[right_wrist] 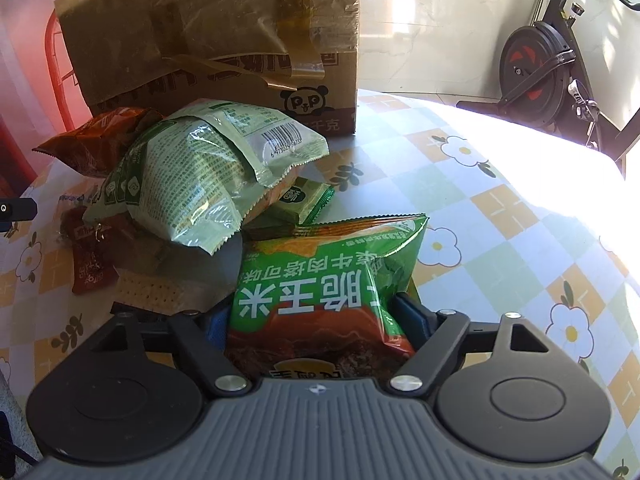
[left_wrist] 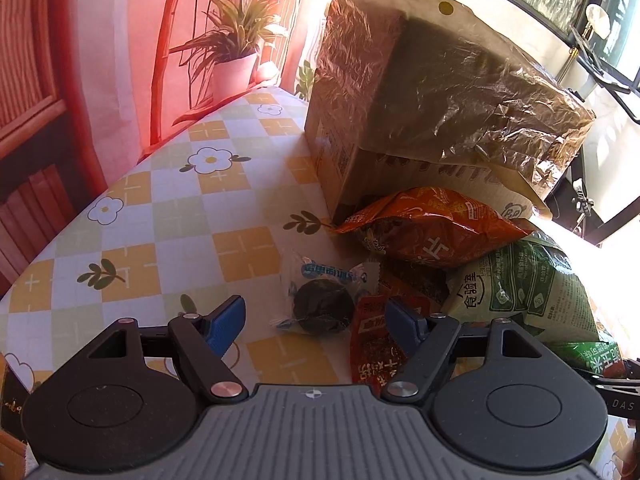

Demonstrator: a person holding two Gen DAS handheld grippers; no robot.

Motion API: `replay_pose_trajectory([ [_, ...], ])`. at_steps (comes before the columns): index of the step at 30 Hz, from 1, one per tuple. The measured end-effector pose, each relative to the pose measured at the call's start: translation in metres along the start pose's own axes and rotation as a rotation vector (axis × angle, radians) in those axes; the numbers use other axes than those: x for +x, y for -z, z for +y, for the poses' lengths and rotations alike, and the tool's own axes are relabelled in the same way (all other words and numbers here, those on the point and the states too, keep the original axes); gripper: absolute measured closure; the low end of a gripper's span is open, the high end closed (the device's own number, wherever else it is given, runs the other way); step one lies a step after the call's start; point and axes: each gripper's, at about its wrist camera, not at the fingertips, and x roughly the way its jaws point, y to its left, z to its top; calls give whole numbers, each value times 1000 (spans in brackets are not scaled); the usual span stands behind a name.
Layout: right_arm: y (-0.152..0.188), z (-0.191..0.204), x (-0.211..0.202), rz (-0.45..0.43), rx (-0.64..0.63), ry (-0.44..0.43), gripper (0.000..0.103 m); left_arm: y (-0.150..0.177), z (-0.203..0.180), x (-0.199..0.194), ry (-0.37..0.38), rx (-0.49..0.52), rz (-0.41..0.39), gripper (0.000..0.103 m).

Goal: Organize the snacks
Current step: 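Grasp the green-and-red corn snack bag with the right tool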

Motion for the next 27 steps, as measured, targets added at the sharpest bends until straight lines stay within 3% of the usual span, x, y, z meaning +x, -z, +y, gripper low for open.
replay_pose_trajectory([
  [7,-1,-17,-19,-23,24,60,23,1,-6,-2,-1,-11,1,25],
  [14,-14,-27,-45,-164,71,87,23,1,-1,-5,-1,-21,1,28],
  [22,-48,-1,-68,-282,13,-43,23,-27,6,-15,-28,12,-53,40],
  [27,-57,30,-59,-291,-31,-114,23,-14,-9,-1,29,70,-5,45],
])
